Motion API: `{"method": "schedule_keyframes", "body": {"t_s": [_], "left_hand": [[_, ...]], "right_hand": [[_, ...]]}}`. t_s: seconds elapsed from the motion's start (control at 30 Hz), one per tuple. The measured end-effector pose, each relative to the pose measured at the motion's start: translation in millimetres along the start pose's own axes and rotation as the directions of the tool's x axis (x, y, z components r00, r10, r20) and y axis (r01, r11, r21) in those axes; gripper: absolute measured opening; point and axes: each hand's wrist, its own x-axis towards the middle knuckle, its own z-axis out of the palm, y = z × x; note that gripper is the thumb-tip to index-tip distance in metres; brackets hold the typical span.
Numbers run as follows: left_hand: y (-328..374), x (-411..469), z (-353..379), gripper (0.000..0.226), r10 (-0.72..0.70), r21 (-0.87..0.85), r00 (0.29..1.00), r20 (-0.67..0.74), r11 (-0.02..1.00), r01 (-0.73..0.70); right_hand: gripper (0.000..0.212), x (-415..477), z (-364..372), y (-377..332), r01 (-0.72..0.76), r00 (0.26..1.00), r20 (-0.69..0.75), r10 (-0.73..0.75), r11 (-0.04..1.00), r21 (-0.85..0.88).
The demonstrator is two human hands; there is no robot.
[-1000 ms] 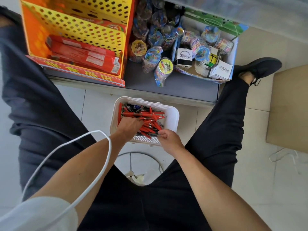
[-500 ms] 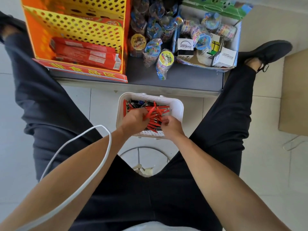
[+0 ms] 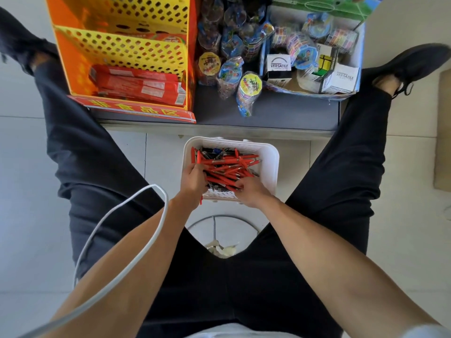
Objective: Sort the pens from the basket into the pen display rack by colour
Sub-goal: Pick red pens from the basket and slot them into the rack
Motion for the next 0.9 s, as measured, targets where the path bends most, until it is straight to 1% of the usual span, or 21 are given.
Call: {"method": "schedule_keyframes", "body": {"t_s": [0.07, 0.13, 0.2, 0.27, 0.33, 0.37, 0.47, 0.57, 0.7, 0.77, 0.83, 0.9], "left_hand": [[0, 1, 2, 0.022, -0.026, -0.006, 1.000, 0.013, 1.000, 0.026], [0, 3, 4, 0.023, -0.054, -0.004, 0.998, 0.038, 0.999, 0.054], [0, 1, 5, 0.023, -0.087, 0.002, 0.994, 0.062, 0.996, 0.087], [0, 0, 6, 0.023, -0.104, 0.023, 0.992, 0.078, 0.994, 0.102], [-1, -1, 6, 0.020, -0.097, 0.051, 0.991, 0.094, 0.994, 0.092], [-2, -1, 5, 0.018, -0.091, 0.065, 0.991, 0.103, 0.994, 0.084], [-3, -4, 5, 0.017, -0.081, 0.087, 0.989, 0.125, 0.994, 0.070], [-3, -5, 4, 0.023, -0.078, 0.070, 0.988, 0.136, 0.995, 0.069], [0, -7, 1, 0.028, -0.107, -0.020, 0.981, 0.165, 0.994, 0.111], [3, -9, 1, 0.033, -0.110, -0.045, 0.981, 0.159, 0.992, 0.118], [5, -10, 1, 0.036, -0.088, -0.047, 0.984, 0.157, 0.994, 0.097], [4, -8, 0, 0.037, -0.070, -0.031, 0.985, 0.158, 0.997, 0.075]], "right_hand": [[0.019, -2, -4, -1, 0.061, 0.991, -0.121, -0.053, 0.996, 0.069], [0.016, -3, -10, -2, 0.099, 0.979, -0.190, -0.078, 0.989, 0.108], [0.015, -5, -15, -3, 0.083, 0.976, -0.212, -0.044, 0.980, 0.180], [0.017, -7, -19, -2, 0.042, 0.975, -0.220, 0.030, 0.948, 0.315], [0.023, -8, -21, -1, 0.001, 0.976, -0.192, 0.105, 0.874, 0.486], [0.022, -8, -21, -1, -0.005, 0.978, -0.172, 0.122, 0.827, 0.562], [0.020, -10, -21, -1, 0.017, 0.981, -0.149, 0.127, 0.703, 0.711], [0.018, -16, -21, -5, 0.020, 0.989, -0.107, 0.099, 0.631, 0.775], [0.018, -27, -22, -12, 0.008, 1.000, 0.004, -0.020, 0.551, 0.834], [0.020, -32, -22, -14, -0.022, 0.992, 0.085, -0.091, 0.545, 0.838], [0.023, -37, -20, -16, -0.053, 0.978, 0.157, -0.137, 0.564, 0.824], [0.026, -41, -19, -18, -0.054, 0.968, 0.190, -0.165, 0.601, 0.797]]}}
